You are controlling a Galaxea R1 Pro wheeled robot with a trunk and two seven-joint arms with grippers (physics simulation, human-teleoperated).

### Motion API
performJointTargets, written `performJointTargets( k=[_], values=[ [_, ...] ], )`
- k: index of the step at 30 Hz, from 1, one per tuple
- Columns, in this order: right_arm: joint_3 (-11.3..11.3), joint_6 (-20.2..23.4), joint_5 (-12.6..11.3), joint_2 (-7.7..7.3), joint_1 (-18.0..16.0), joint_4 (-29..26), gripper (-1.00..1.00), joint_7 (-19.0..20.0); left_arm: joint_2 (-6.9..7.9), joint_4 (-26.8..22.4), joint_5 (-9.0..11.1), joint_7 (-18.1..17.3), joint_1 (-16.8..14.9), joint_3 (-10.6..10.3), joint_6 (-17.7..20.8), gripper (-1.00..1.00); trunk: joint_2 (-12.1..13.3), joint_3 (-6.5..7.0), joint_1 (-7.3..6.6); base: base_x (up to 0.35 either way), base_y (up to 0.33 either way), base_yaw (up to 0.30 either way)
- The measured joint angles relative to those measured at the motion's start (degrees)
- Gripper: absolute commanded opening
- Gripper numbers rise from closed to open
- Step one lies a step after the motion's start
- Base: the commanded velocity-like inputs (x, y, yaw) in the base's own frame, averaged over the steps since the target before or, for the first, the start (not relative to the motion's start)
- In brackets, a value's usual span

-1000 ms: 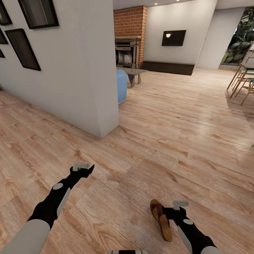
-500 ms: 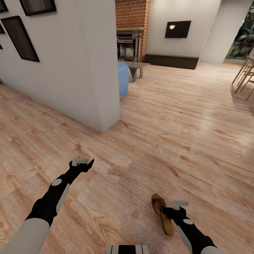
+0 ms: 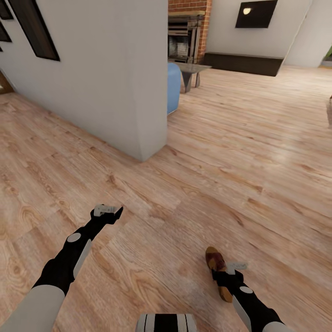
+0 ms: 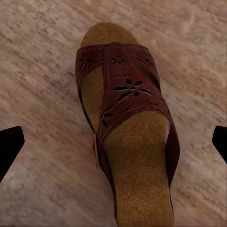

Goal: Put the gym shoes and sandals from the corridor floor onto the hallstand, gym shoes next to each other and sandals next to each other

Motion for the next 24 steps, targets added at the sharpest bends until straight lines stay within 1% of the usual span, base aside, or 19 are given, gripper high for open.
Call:
performJointTargets(
  k=[4, 10, 15, 24],
  values=[
    [0.0, 0.0, 0.0, -0.02, 0.0, 0.0, 1.0, 0.0, 0.0, 0.0, 0.0, 0.0, 0.0, 0.0, 0.0, 1.0, -0.1, -1.21, 0.1, 0.0, 0.0, 0.119],
    [-0.1, 0.0, -0.1, -0.16, 0.1, -0.1, 1.0, 0.0, 0.05, 0.0, 0.0, 0.0, 0.0, 0.0, 0.0, 1.0, -0.1, -3.07, 0.26, 0.0, 0.0, 0.037],
    [-0.2, 0.0, -0.1, -0.45, 0.1, -0.1, 1.0, 0.1, 0.01, 0.0, 0.0, 0.0, 0.0, 0.0, 0.0, 1.0, -0.2, -4.62, 0.39, 0.0, 0.0, -0.064],
    [-0.1, -0.1, -0.1, -0.52, 0.0, -0.1, 1.0, 0.0, 0.0, 0.1, -0.1, 0.0, 0.0, 0.0, 0.0, 1.0, -0.3, -7.22, 0.62, 0.0, 0.0, -0.073]
  ],
)
